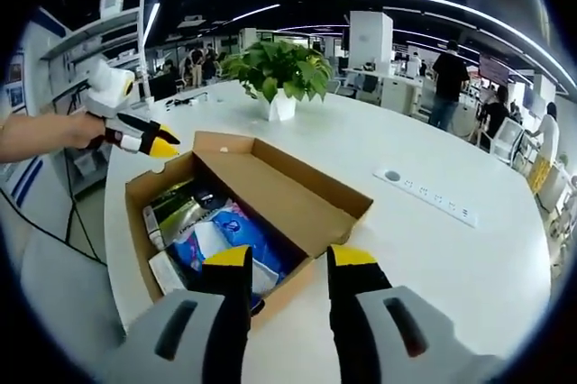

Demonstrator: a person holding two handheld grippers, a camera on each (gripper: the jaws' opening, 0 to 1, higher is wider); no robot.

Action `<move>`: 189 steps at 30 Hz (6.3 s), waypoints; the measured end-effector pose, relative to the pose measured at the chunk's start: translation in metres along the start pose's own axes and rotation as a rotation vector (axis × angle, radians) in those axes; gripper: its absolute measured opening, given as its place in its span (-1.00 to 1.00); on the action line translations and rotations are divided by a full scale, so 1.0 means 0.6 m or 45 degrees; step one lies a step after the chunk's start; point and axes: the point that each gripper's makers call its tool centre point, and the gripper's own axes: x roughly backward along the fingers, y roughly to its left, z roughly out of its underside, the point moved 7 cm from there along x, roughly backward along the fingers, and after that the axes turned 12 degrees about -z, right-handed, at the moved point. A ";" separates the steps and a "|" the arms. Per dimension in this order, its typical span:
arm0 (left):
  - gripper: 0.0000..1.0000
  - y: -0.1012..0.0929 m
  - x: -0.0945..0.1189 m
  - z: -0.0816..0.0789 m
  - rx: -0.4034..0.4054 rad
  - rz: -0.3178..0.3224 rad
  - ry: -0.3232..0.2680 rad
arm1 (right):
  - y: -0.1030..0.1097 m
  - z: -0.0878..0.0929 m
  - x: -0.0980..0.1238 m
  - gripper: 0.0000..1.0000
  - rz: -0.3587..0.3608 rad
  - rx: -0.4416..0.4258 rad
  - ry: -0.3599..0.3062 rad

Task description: Operate the shoe box by opening the lid, removing the specified soft item, and placing it in the target area until the item is outside and the box remains undamaged.

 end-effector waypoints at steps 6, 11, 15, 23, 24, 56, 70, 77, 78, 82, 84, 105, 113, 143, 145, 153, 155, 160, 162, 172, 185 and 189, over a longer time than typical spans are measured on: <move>-0.45 -0.005 0.019 0.021 -0.013 0.001 0.027 | 0.024 -0.001 0.006 -0.32 -0.041 0.003 -0.003; -0.44 -0.004 0.035 0.028 -0.038 -0.016 0.025 | 0.046 0.000 0.005 -0.29 -0.069 0.003 -0.003; -0.44 -0.003 0.045 0.037 -0.045 -0.031 0.036 | 0.061 0.002 0.000 -0.26 -0.095 -0.011 0.006; -0.44 -0.004 0.062 0.063 -0.030 -0.049 0.068 | 0.093 0.006 -0.016 -0.28 -0.155 -0.018 0.024; -0.44 -0.003 0.063 0.065 -0.022 -0.051 0.073 | 0.096 0.006 -0.018 -0.28 -0.163 -0.021 0.025; -0.73 0.003 0.085 0.129 0.098 -0.075 0.156 | 0.172 0.015 -0.123 -0.54 -0.371 -0.180 0.153; -0.89 -0.002 0.084 0.131 0.157 -0.054 0.163 | 0.182 0.022 -0.159 -0.60 -0.397 -0.199 0.267; -0.90 -0.002 0.084 0.131 0.159 -0.057 0.161 | 0.179 0.029 -0.169 -0.65 -0.384 -0.221 0.324; -0.90 -0.002 0.083 0.131 0.160 -0.058 0.161 | 0.178 0.029 -0.170 -0.65 -0.384 -0.223 0.326; -0.90 -0.002 0.083 0.132 0.162 -0.059 0.161 | 0.175 0.033 -0.177 -0.65 -0.381 -0.238 0.342; -0.90 -0.002 0.083 0.132 0.162 -0.060 0.162 | 0.174 0.034 -0.179 -0.67 -0.376 -0.254 0.345; -0.91 -0.003 0.083 0.131 0.151 -0.065 0.168 | 0.177 0.030 -0.172 -0.72 -0.371 -0.318 0.331; -0.90 -0.004 0.083 0.131 0.152 -0.064 0.168 | 0.176 0.027 -0.169 -0.73 -0.371 -0.315 0.318; -0.90 -0.004 0.082 0.131 0.145 -0.062 0.181 | 0.172 0.038 -0.191 -0.74 -0.325 -0.310 0.351; -0.90 -0.004 0.083 0.130 0.146 -0.063 0.181 | 0.170 0.038 -0.193 -0.78 -0.320 -0.325 0.352; -0.90 -0.004 0.083 0.130 0.139 -0.061 0.187 | 0.162 0.034 -0.189 -1.00 -0.298 -0.352 0.342; -0.90 -0.004 0.083 0.130 0.140 -0.061 0.189 | 0.163 0.034 -0.184 -1.00 -0.303 -0.369 0.332; -0.90 -0.004 0.082 0.129 0.135 -0.060 0.197 | 0.164 0.033 -0.174 -1.00 -0.292 -0.399 0.309; -0.90 -0.003 0.082 0.129 0.133 -0.061 0.198 | 0.163 0.033 -0.168 -1.00 -0.287 -0.402 0.297; -0.90 -0.004 0.082 0.129 0.113 -0.063 0.207 | 0.159 0.026 -0.140 -1.00 -0.259 -0.410 0.238; -0.90 -0.004 0.082 0.127 0.120 -0.056 0.221 | 0.134 0.034 -0.091 -1.00 -0.203 -0.466 0.174; -0.89 -0.005 0.082 0.126 0.105 -0.055 0.231 | 0.130 0.035 -0.082 -1.00 -0.191 -0.456 0.170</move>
